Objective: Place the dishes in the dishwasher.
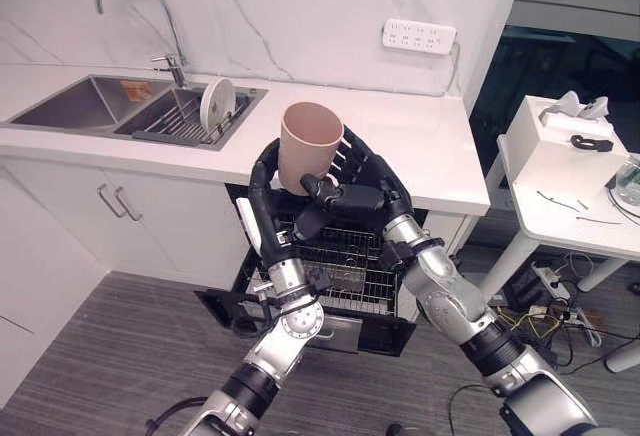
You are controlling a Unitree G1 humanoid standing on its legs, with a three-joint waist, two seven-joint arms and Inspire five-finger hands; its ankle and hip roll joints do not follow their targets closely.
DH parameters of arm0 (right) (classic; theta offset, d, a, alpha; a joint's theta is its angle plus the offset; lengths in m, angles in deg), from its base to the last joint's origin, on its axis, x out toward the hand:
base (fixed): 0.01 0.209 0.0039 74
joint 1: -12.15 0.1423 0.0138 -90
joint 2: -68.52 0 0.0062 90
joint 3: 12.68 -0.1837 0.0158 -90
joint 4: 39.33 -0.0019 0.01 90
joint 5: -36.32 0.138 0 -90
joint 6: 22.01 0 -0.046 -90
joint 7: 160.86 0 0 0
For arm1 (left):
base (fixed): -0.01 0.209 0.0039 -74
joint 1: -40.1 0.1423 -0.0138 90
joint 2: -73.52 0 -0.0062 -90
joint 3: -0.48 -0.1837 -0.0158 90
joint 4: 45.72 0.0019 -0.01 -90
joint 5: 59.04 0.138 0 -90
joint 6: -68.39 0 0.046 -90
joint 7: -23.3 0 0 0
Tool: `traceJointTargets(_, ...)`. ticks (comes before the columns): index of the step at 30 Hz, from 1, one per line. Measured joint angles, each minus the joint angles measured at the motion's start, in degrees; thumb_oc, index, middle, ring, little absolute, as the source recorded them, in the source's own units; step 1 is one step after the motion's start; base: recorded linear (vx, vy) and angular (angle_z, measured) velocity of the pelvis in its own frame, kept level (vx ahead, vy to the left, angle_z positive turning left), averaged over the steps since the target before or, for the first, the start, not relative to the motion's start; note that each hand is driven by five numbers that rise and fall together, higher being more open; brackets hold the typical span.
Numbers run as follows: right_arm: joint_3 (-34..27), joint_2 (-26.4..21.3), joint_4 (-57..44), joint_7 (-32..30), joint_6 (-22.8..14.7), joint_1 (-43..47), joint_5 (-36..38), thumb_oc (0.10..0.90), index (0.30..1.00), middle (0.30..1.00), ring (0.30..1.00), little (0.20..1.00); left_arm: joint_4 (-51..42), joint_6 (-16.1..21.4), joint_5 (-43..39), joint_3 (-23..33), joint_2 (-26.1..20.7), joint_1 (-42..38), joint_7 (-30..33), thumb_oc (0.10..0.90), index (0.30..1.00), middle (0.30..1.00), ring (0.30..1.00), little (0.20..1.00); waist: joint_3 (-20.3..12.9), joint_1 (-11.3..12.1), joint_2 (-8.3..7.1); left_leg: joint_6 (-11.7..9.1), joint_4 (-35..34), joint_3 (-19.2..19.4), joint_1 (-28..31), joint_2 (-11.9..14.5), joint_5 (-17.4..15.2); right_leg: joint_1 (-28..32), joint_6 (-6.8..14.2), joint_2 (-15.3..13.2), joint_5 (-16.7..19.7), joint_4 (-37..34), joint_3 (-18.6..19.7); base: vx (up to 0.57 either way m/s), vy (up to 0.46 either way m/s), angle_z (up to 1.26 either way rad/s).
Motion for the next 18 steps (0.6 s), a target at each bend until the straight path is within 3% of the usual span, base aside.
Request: traceJointTargets(18, 2.26, 1.98, 3.27, -0.72, -0.01, 3.37, -0.60, 0.800, 0.900, 0.900, 0.900, 0.900, 0.93, -0.01, -0.22, -0.18, 0.40, -0.32, -0.09, 0.400, 0.300, 0.300, 0.300, 0.300, 0.88, 0.26, -0.66, -0.08, -0.06, -0.59, -0.16, -0.03, 0.04, 0.00, -0.06, -0.11, -0.56, 0.38, -0.58, 0.00, 0.000, 0.00)
